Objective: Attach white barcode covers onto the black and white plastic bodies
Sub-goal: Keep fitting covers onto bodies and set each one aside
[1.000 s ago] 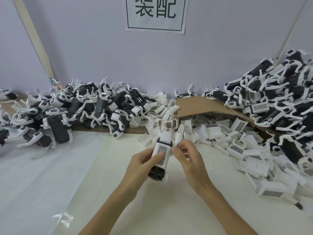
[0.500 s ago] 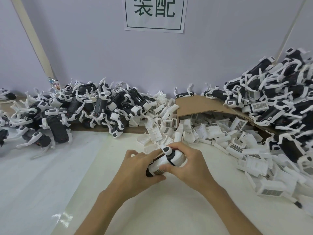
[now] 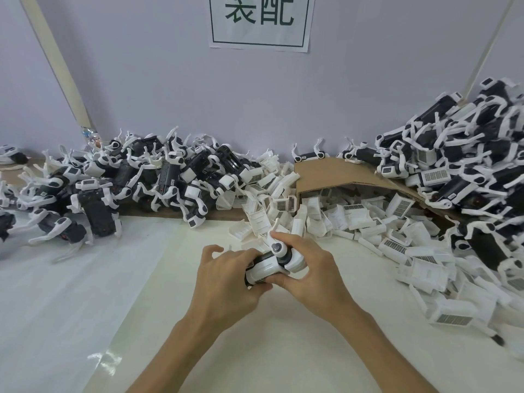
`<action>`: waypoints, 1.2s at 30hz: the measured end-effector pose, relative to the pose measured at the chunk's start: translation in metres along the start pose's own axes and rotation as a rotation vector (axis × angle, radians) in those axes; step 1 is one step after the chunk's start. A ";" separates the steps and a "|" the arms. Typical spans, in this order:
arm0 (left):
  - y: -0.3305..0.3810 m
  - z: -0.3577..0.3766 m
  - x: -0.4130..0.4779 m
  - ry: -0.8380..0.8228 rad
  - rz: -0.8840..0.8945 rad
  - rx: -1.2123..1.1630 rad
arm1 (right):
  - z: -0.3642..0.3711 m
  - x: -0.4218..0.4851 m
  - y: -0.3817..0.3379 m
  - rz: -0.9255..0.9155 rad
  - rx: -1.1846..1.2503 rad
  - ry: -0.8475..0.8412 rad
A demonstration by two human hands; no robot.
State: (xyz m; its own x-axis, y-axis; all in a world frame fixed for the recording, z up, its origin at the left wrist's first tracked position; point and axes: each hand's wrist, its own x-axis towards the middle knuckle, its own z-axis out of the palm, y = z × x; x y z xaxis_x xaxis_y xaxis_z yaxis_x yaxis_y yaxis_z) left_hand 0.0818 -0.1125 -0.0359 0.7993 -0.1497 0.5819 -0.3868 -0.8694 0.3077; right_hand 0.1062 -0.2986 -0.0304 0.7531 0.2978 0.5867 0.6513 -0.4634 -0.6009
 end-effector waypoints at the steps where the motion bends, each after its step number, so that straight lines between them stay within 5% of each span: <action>1: 0.001 -0.001 0.000 0.018 0.002 0.010 | 0.001 0.000 0.000 -0.009 0.000 0.008; 11: 0.007 -0.001 0.001 0.054 0.026 0.199 | 0.001 0.001 -0.001 -0.175 -0.260 -0.045; 18: -0.001 0.000 0.001 0.089 0.030 0.088 | 0.002 0.000 -0.004 -0.177 -0.269 0.010; 22: 0.000 -0.003 0.002 0.040 -0.111 -0.206 | -0.003 0.002 -0.008 -0.106 -0.161 -0.005; 27: 0.000 -0.018 0.005 -0.200 -0.291 -0.752 | -0.024 0.004 -0.007 0.060 0.071 -0.261; 30: -0.003 -0.024 0.011 -0.134 -0.388 -0.976 | -0.028 0.005 -0.008 0.251 0.272 -0.422; 36: -0.010 -0.028 0.016 -0.091 -0.789 -1.417 | -0.019 0.005 -0.011 0.279 0.454 -0.414</action>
State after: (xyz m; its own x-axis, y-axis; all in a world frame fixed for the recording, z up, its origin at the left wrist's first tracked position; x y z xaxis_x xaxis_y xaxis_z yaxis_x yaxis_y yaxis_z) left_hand 0.0852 -0.0925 -0.0087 0.9967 0.0286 -0.0760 0.0606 0.3602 0.9309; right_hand 0.1011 -0.3075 -0.0104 0.8135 0.5548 0.1746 0.3339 -0.1996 -0.9212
